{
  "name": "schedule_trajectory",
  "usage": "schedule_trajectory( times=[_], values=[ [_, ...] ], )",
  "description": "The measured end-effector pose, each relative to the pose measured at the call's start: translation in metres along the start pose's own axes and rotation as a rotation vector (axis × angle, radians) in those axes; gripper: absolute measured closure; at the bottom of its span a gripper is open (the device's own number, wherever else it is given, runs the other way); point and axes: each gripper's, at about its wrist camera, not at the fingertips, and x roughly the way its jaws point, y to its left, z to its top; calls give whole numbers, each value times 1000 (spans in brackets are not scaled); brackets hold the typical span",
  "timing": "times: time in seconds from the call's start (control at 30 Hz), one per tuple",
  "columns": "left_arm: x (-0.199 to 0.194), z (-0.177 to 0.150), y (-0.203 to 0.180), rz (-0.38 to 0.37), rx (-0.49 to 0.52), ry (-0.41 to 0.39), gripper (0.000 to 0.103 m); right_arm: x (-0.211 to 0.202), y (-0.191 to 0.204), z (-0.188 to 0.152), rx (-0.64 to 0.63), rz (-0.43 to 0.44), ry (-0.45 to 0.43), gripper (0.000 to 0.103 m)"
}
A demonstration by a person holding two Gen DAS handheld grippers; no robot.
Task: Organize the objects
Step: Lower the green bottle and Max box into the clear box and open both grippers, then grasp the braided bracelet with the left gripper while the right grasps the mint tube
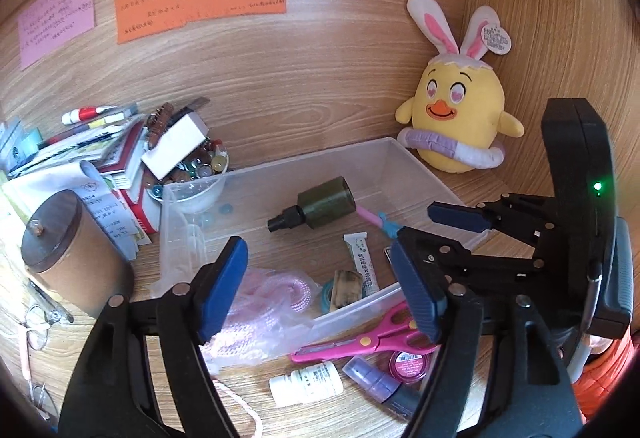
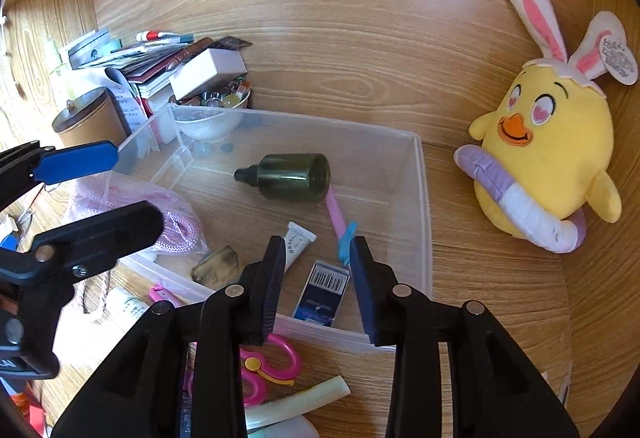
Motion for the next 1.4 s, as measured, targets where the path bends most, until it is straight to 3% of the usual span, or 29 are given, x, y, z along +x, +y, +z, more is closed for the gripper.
schedule_trajectory(
  times=[0.3, 0.47, 0.77, 0.9, 1.03, 1.13, 1.33, 1.4],
  values=[
    [-40, -18, 12, 65, -4, -62, 12, -40, 1, -7, 7, -9, -74, 41],
    [-51, -34, 22, 102, -10, -47, 8, -63, 3, -16, 21, -9, -115, 32],
    [-51, -70, 44, 116, -37, 39, 7, -79, 5, -44, 40, 8, -91, 30],
    [-36, -86, 54, 129, -51, 113, 7, -72, 6, -61, 43, 13, -40, 30],
    [-19, -100, 66, 70, -94, 197, 7, -61, 4, -78, 61, 33, 16, 30],
    [-8, -107, 71, 72, -109, 242, 7, -52, 2, -90, 78, 48, 63, 30],
    [6, -111, 73, 105, -113, 283, 8, -34, 3, -104, 101, 62, 138, 30],
    [10, -110, 73, 98, -119, 290, 15, -31, 3, -106, 111, 75, 147, 30]
  ],
)
